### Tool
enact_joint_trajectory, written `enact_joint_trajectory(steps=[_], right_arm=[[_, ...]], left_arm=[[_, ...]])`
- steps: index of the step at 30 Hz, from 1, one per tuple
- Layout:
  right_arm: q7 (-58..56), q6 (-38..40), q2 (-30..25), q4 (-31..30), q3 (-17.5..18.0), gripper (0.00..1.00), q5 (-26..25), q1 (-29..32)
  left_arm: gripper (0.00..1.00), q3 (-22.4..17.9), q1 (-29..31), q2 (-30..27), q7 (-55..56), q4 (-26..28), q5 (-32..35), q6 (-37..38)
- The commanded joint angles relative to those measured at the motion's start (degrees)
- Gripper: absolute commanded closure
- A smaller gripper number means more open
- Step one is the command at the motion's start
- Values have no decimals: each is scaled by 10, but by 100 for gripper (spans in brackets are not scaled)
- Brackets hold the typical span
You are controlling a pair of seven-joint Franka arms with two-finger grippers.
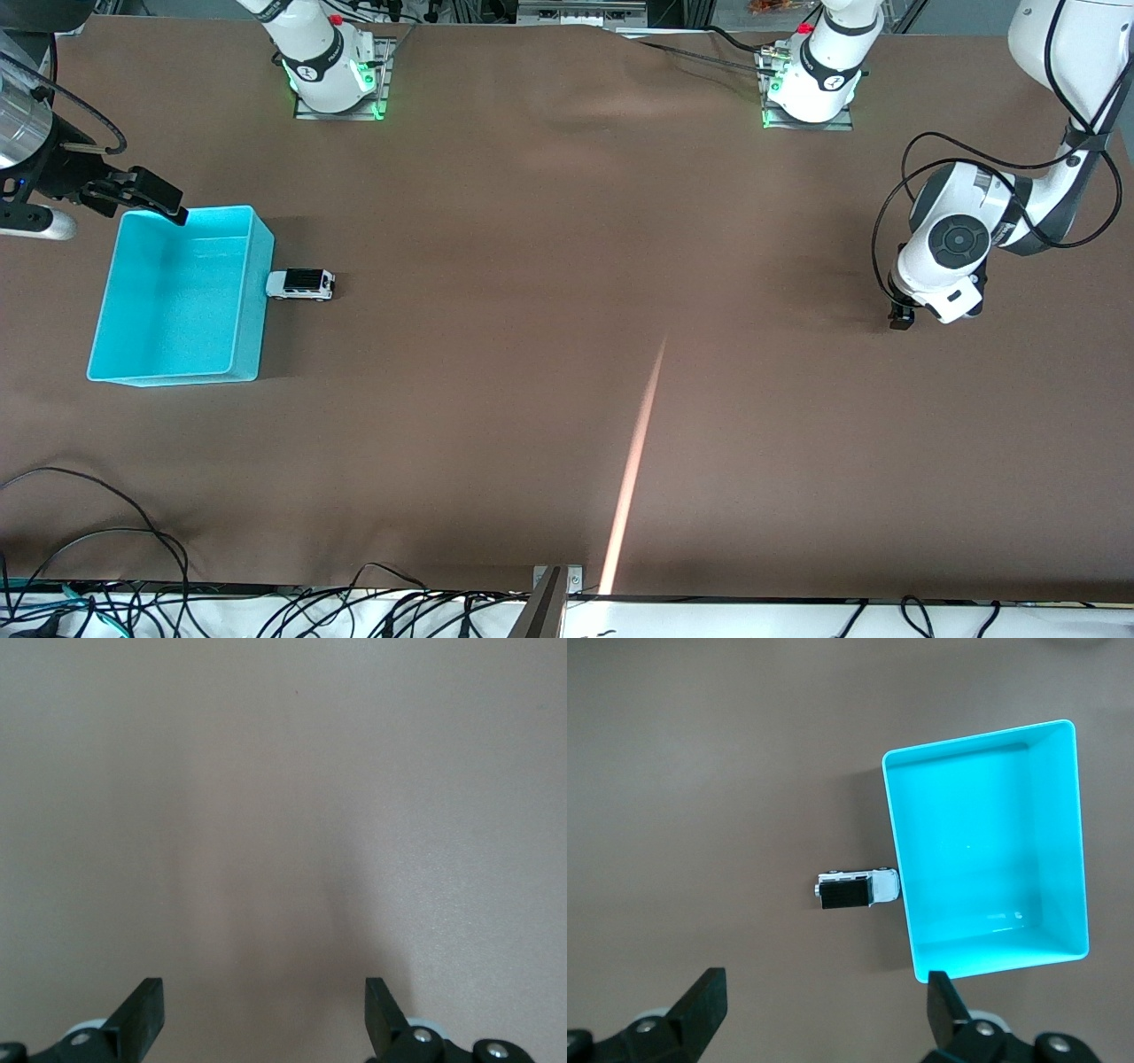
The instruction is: Wind and store white jeep toy
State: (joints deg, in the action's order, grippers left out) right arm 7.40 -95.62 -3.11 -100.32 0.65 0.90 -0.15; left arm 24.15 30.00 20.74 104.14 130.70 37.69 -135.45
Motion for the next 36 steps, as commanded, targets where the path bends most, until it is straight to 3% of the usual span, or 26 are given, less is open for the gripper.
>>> enact_joint_trajectory(steps=[1,16,21,31,36], right_arm=[[1,10,7,6,-1,0,6,2],[6,-1,24,-29,-4,0,5,2],[23,-79,12,-102,0,0,4,2],[164,-246,13,-232,14,0,3,-5],[198,-293,17,-273,15,0,5,-5]], left_arm=[[0,26,9,-72,-311,-201,-174,194],[0,26,9,-71,-311,-201,-174,194],[0,27,9,-71,-310,-201,-174,194],[0,27,9,-72,-314,-201,-173,194],[0,36,10,-73,-364,-215,-174,199]])
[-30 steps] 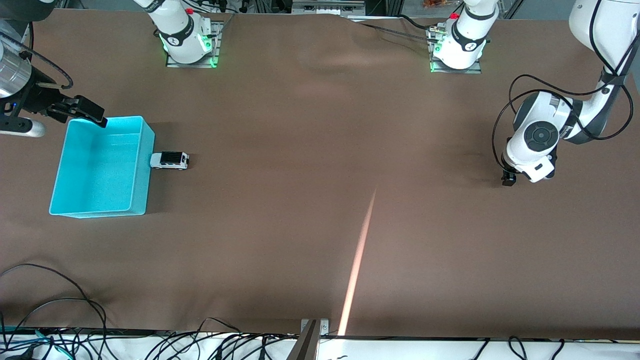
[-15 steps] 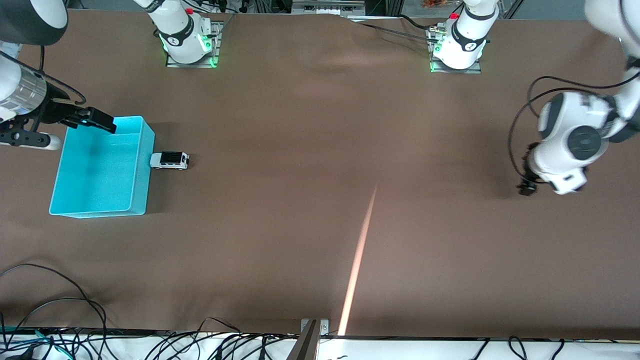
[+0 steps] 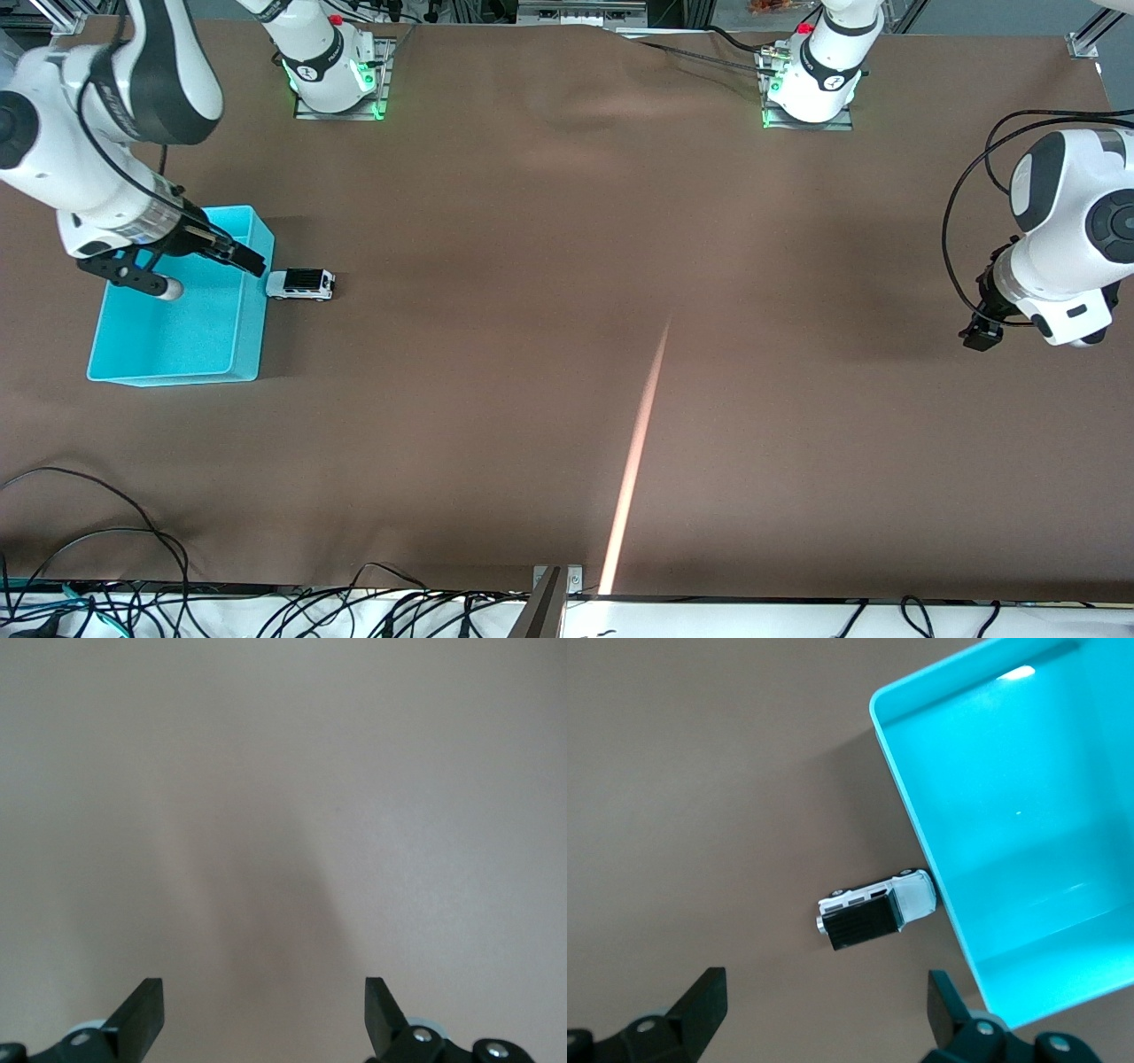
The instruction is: Wind and store white jeep toy
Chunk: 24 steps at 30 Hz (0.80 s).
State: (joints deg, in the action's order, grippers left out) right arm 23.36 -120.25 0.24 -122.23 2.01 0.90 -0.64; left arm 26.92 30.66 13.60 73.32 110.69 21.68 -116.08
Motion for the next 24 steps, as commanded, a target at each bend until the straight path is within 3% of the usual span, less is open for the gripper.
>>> enact_joint_trajectory(steps=[1,14,24], right_arm=[[45,-47,-16,-59,0,0,5,0],[211,-112,2,-129,-1,0,5,1],[290,-204,17,-179,-2,0,5,2]], left_arm=[[0,9,4,-2,-63,-17,-14,9],[0,49,4,-2,-250,-80,-32,64],[0,53,-2,1,-423,-149,-74,125]])
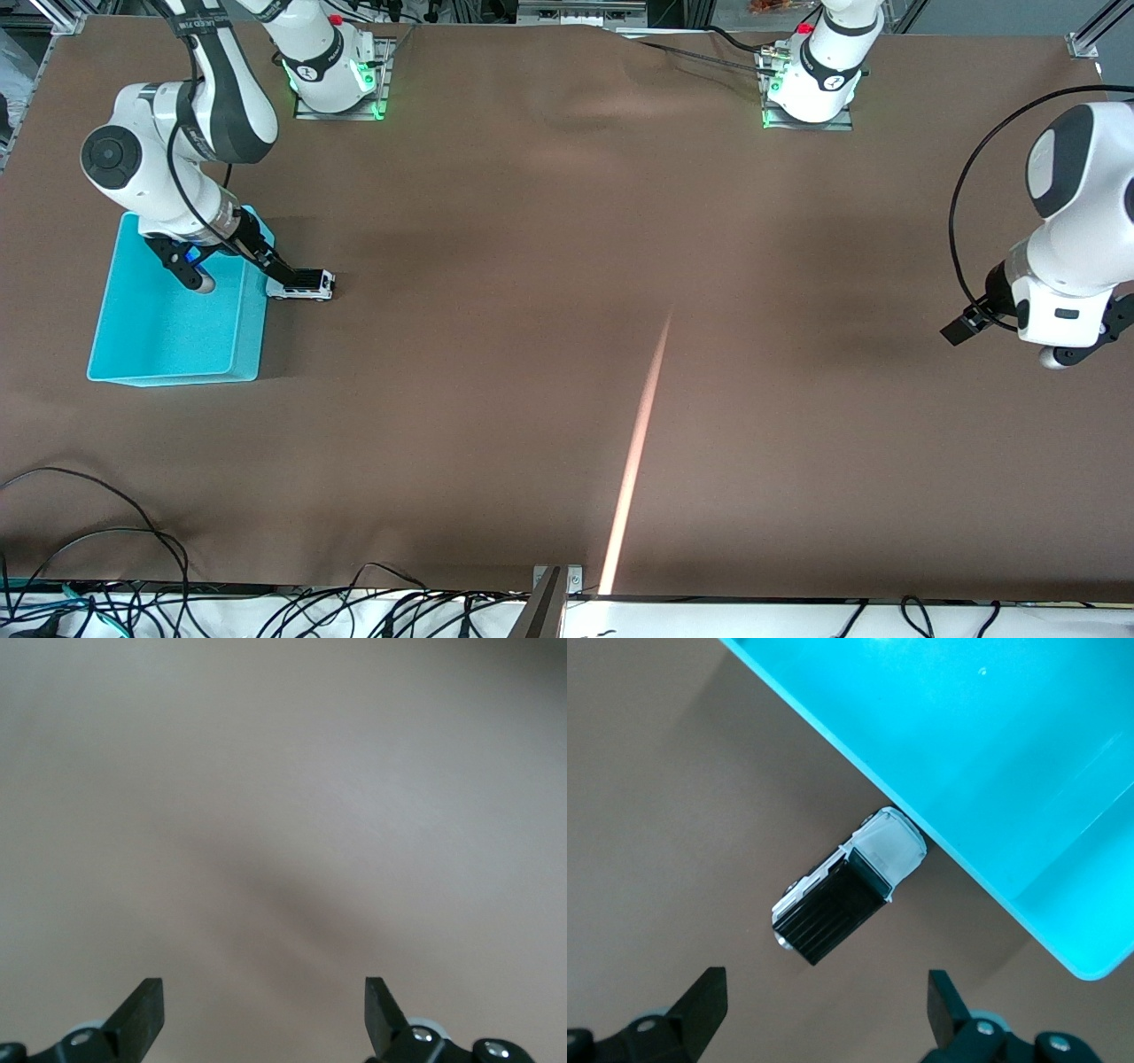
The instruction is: Wind and store white jeep toy
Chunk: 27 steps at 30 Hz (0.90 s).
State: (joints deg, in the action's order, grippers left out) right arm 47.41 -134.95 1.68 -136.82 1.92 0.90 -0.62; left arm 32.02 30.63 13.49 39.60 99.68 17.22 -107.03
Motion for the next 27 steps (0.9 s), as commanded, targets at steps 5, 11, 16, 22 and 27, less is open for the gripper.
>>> enact_joint_trajectory(steps=[5,11,16,22,27], right_arm=[[102,-111,13,-59,-1,0,5,3],[158,-131,31,-61,-1,0,5,3],[182,-146,40,-72,-3,0,6,3],[211,-185,67,-75,-9,0,6,3],[217,-201,84,-75,-10,0,7,3]], left_arm=[[0,2,0,1,-119,-54,-57,36],[0,2,-1,1,-135,-84,-59,67],[0,1,0,5,-135,-118,-81,98],[0,5,-4,4,-148,-138,-82,123],[0,6,-14,4,-163,-152,-73,125]])
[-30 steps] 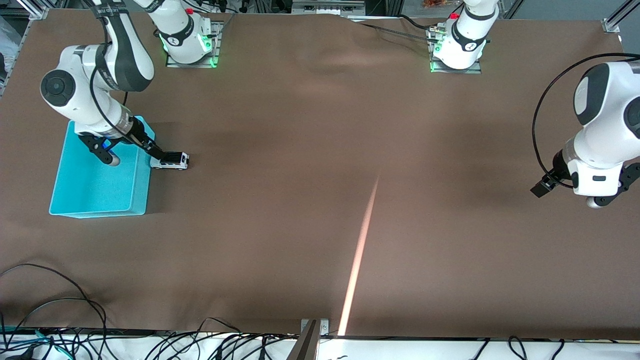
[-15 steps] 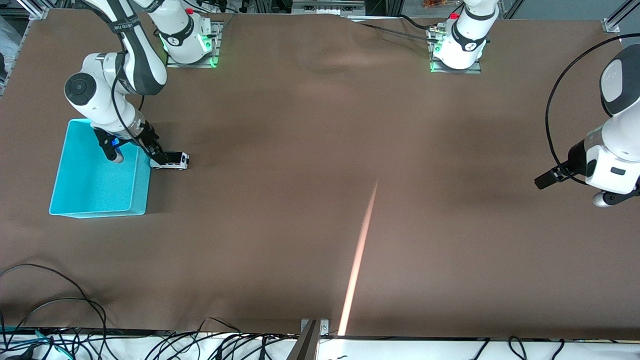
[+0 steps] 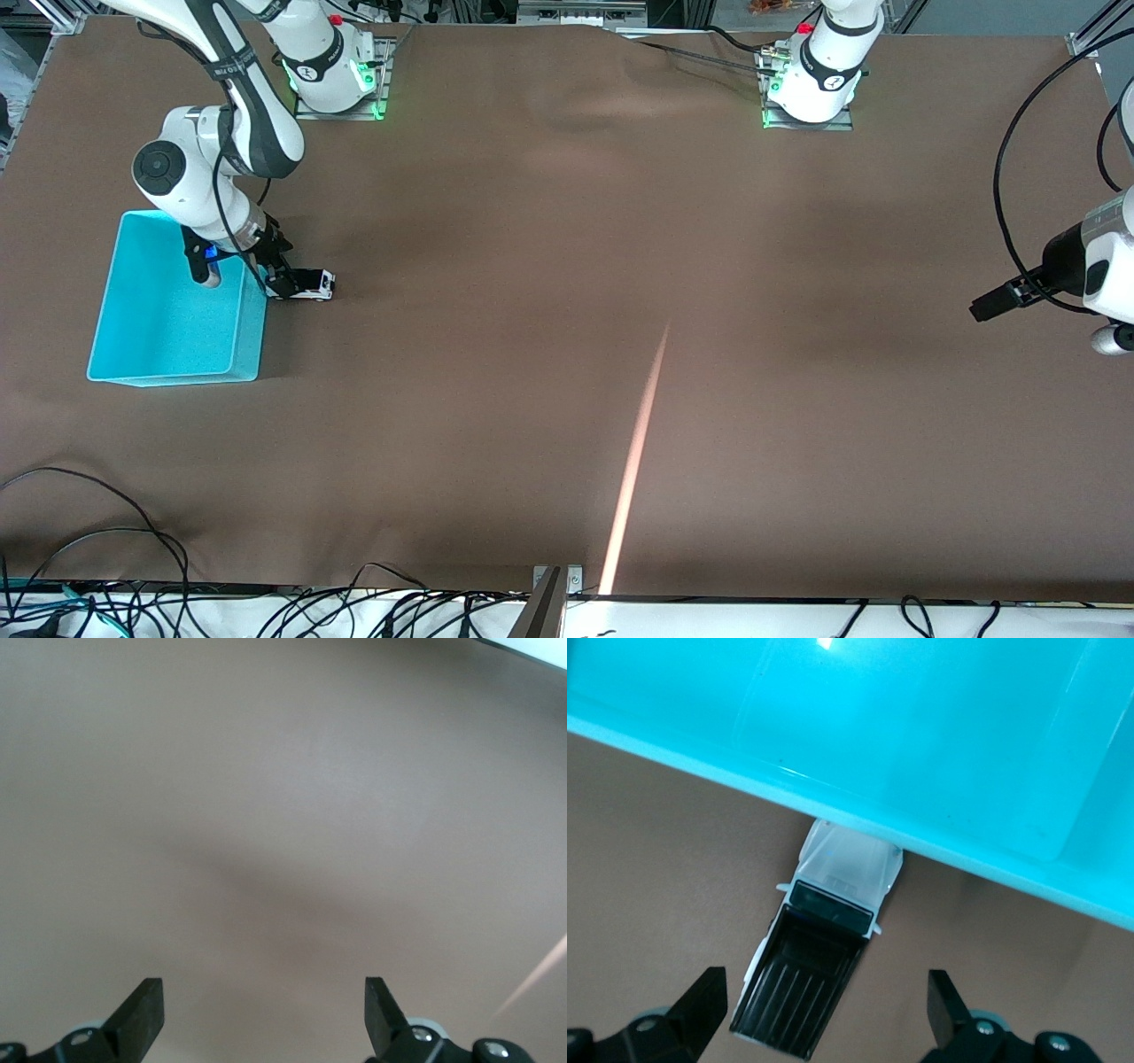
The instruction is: Wind and store white jeep toy
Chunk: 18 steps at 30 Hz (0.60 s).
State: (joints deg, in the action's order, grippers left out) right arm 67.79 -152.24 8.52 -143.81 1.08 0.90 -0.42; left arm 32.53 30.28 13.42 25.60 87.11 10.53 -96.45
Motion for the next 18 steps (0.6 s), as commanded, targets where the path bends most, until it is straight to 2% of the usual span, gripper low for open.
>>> enact_joint_trajectory(steps=[1,13,16,18], right_arm=[[16,-32,19,-5,-5,0,7,1],[25,-67,54,-2,-17,0,7,-2],[23,-67,53,-2,-16,0,2,-5],[25,-67,52,-2,-16,0,2,-8]], left_arm=[[0,0,-9,4,-24,-29,-7,20],[0,-4,-11,1,-24,-53,-28,58],[0,-27,-30,-4,-27,-52,-55,74],[0,-69,-69,-10,-44,-51,-61,88]])
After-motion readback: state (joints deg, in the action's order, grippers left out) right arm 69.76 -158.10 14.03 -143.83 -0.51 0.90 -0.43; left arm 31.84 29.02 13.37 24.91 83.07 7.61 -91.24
